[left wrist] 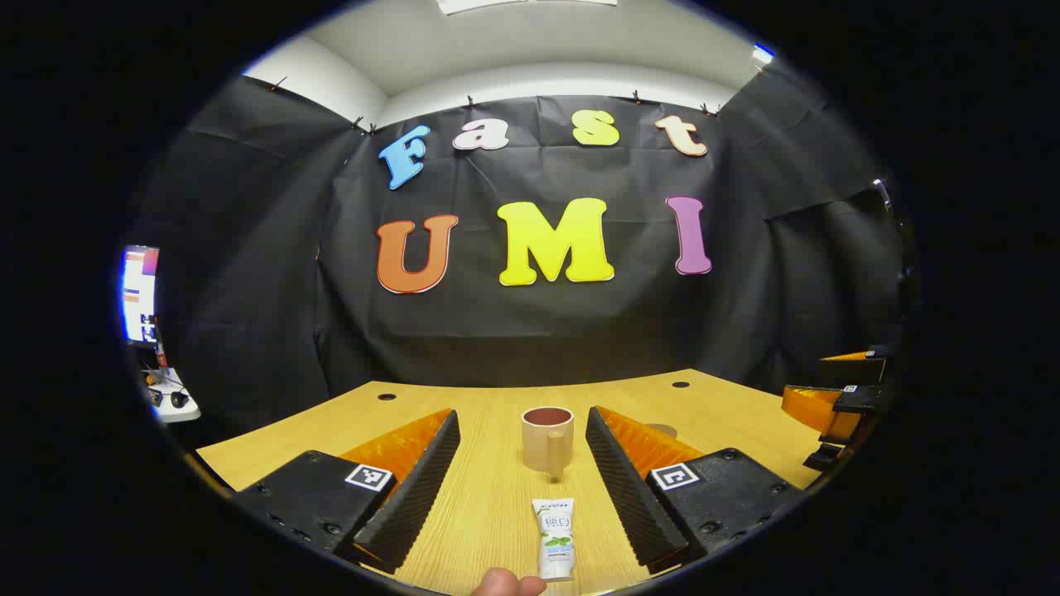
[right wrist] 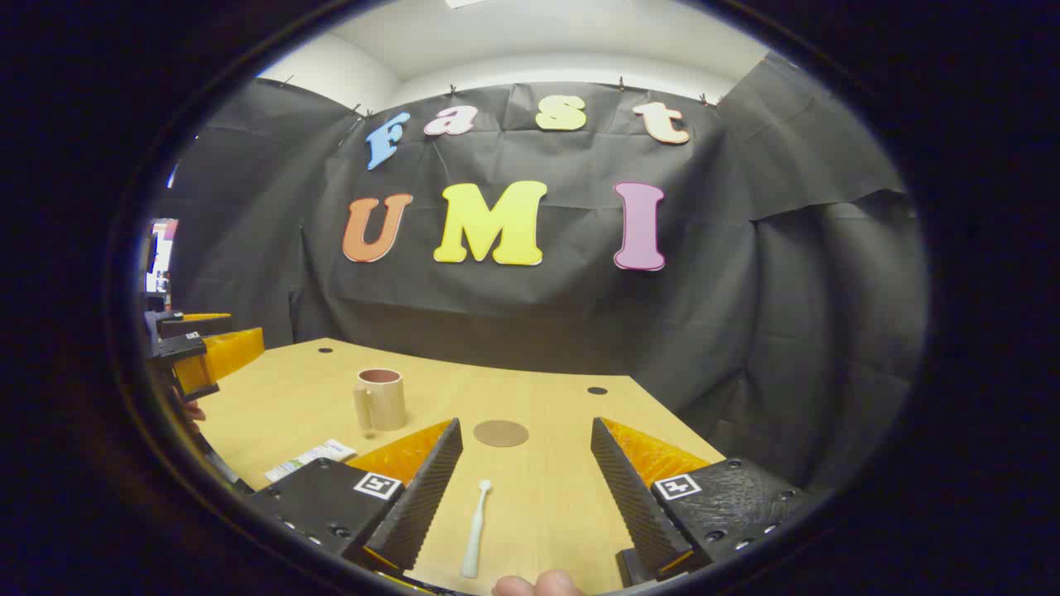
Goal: Put the toothbrush and toothpaste on the desktop into the cup, then pick up the cup and place it on the coaster on the desktop.
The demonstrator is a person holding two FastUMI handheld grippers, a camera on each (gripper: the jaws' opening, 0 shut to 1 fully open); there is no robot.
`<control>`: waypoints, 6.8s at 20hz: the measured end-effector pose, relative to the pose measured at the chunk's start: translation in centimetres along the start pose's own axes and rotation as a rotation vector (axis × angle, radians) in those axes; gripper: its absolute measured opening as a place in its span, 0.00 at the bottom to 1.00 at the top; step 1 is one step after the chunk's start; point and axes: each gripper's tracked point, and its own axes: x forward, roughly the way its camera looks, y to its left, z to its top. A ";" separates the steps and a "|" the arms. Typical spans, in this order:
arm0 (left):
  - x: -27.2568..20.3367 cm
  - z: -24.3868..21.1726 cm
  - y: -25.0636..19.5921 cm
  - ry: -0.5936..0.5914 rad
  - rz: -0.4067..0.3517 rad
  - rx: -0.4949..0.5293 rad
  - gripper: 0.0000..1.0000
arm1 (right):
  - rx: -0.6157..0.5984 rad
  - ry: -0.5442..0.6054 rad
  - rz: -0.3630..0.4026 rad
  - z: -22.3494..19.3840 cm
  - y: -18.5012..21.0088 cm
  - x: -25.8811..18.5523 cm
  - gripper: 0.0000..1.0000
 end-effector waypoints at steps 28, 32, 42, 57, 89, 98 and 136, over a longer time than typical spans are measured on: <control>0.3 -8.1 -3.2 0.325 -0.068 -0.093 0.98 | 0.038 0.130 -0.011 -3.7 0.1 1.5 0.95; 0.1 -10.4 -3.5 0.405 -0.078 -0.063 0.98 | 0.037 0.183 0.001 -5.7 0.6 1.4 0.97; 0.6 -15.4 -4.0 0.593 -0.109 -0.075 0.98 | 0.032 0.229 -0.008 -7.3 0.5 1.5 0.95; 0.0 -17.5 -3.2 0.703 -0.127 -0.059 0.79 | 0.040 0.247 -0.019 -8.0 0.3 2.3 0.95; -0.8 -7.7 -0.6 0.407 -0.032 -0.089 0.35 | 0.071 0.321 0.022 -10.7 2.6 2.8 0.97; 0.2 -4.5 0.3 0.325 -0.021 -0.103 0.34 | 0.055 0.466 -0.006 -14.0 3.5 5.8 0.86; 6.9 0.5 -1.4 0.217 -0.063 -0.116 0.34 | 0.267 0.247 0.173 -2.9 4.0 4.7 0.00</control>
